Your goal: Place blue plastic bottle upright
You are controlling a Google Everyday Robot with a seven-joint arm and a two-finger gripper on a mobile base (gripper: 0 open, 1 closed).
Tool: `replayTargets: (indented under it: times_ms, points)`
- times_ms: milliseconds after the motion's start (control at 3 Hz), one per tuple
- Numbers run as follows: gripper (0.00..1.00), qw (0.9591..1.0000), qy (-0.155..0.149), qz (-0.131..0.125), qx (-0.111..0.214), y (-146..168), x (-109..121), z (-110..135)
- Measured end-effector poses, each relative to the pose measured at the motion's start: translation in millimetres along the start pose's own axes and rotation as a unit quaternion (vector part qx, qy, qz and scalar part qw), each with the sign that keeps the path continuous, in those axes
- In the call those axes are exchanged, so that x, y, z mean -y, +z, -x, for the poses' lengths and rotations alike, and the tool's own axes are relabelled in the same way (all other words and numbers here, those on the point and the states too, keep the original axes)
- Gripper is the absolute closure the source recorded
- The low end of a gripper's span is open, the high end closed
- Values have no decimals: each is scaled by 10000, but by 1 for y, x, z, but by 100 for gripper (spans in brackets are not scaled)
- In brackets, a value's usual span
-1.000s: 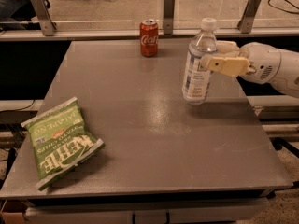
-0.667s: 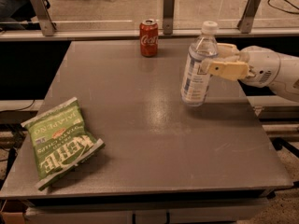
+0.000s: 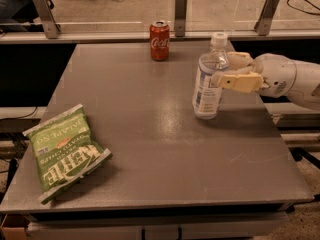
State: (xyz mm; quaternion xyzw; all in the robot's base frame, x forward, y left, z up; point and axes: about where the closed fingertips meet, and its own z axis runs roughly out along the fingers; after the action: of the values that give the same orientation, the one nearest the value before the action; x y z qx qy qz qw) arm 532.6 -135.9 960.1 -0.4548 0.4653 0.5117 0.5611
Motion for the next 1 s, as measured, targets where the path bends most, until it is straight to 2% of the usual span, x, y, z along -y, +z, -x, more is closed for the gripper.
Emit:
replayTargets:
  times_ms: [333, 1000]
  points:
    - [59, 9998, -82, 127, -95, 4, -4, -6]
    - [13, 9995, -102, 209, -226, 4, -7, -18]
